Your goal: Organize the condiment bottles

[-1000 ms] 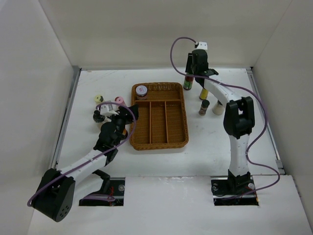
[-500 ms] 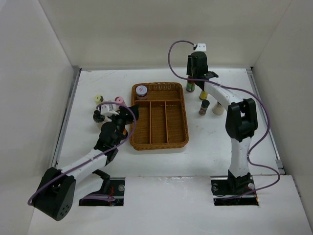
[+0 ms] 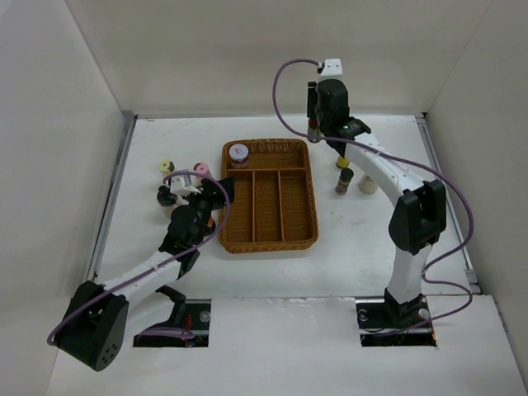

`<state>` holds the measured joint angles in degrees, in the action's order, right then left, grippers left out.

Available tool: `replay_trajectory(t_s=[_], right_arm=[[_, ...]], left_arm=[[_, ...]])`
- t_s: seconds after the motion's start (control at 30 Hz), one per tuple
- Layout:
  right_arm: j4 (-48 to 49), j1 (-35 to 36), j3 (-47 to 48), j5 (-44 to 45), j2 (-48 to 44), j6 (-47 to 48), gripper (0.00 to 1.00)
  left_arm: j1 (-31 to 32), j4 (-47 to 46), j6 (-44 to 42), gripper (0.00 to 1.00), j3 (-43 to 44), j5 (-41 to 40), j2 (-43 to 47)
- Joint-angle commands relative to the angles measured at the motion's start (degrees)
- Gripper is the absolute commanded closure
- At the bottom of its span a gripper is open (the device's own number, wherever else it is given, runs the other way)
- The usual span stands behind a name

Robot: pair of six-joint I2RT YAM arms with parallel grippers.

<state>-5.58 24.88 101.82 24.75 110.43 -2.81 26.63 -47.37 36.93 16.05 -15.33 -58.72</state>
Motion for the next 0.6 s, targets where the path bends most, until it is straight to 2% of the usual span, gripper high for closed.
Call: replay_trajectory(t_s=[0.0,0.27,0.57], right_arm=[[9.01,3.71,1.89,0.3,-5.93,1.23,0.67],[11.73,11.19,3.56,-0.06,-0.75,0.44,0.65],[11.82,12.95,5.85,-1.99,3.65,-1.14,0.65]], left_arm=[[-0.4,-3.25,0.78,0.33,0.56,0.83,-0.26],[-0.14,-3.25,0.69,0.33,0.73,0.83,-1.05],[0.39,-4.13,0.07,0.33,0.65,1.45,-0.61]])
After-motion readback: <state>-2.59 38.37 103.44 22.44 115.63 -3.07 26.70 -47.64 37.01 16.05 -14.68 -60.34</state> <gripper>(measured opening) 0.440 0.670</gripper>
